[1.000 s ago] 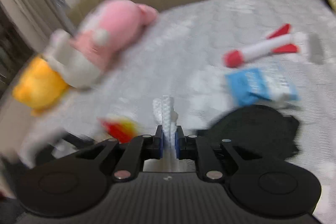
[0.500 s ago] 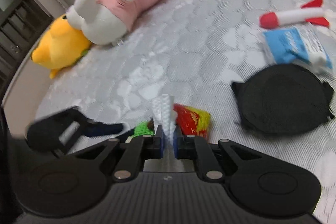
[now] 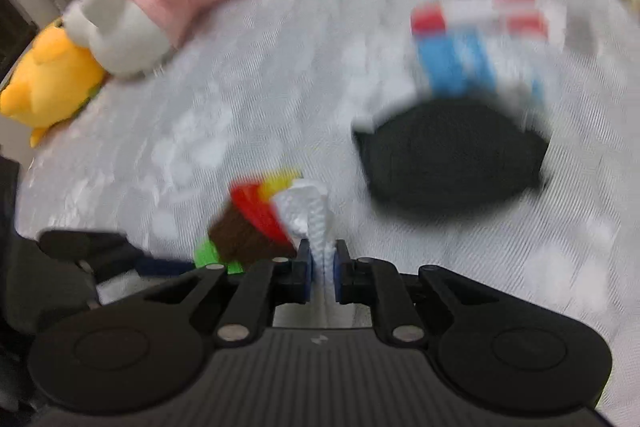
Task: Clean container
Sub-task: 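Wipe the doll with the right tool's tissue while left tool holds the doll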
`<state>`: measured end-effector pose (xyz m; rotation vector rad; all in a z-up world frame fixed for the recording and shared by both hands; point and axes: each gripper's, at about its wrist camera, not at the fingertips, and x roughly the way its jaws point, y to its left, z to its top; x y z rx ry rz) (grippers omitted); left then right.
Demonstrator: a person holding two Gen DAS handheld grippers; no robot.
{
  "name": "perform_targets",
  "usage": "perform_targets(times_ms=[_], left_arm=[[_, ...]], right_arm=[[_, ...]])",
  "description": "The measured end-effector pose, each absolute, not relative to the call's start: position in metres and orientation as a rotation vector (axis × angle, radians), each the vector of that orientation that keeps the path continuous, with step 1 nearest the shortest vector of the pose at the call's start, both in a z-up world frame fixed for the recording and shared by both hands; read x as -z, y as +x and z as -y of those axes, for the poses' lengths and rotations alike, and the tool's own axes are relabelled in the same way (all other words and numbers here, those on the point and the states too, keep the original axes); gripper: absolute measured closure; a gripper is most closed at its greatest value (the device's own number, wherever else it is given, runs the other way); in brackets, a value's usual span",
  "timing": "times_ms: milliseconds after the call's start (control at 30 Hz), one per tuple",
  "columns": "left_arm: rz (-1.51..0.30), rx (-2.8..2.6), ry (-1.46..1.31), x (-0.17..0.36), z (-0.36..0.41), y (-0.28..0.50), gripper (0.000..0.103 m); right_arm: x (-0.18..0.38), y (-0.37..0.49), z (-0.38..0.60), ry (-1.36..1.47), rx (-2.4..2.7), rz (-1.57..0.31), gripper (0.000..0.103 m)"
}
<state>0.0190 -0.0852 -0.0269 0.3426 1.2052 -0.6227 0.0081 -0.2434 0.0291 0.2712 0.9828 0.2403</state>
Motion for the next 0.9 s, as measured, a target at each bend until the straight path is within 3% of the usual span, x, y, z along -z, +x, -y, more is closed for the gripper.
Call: perform_targets(times_ms=[167,400,567,733,900], left_arm=[[-1.212,0.614,0.371,0.030,0.091,0.014,0.022],[-1.217,0.591,0.350,0.029,0.086,0.013,0.013],[-1.267,0.587,0.178,0.027,0.069,0.026,0.010],[-1.355,0.586,-0.059,0.036,0.050,0.040,0.008],[-1.326,0.605,0.034,0.047,0.073,0.052,0.009]], right_arm=[[-0.039,0.025,0.224,0.397,-0.390,-0.952,0.092],[-0.024,0.032,0.217,0.251,-0.375,-1.014,0.091],[-0.020,0.020,0.245,0.245,-0.359,-1.051,0.083],[-0.022,0.018,0.254,0.349,-0.349,-1.033,0.090],[-0.021,0.013,0.259,0.313,-0.280,-1.020,0.091]])
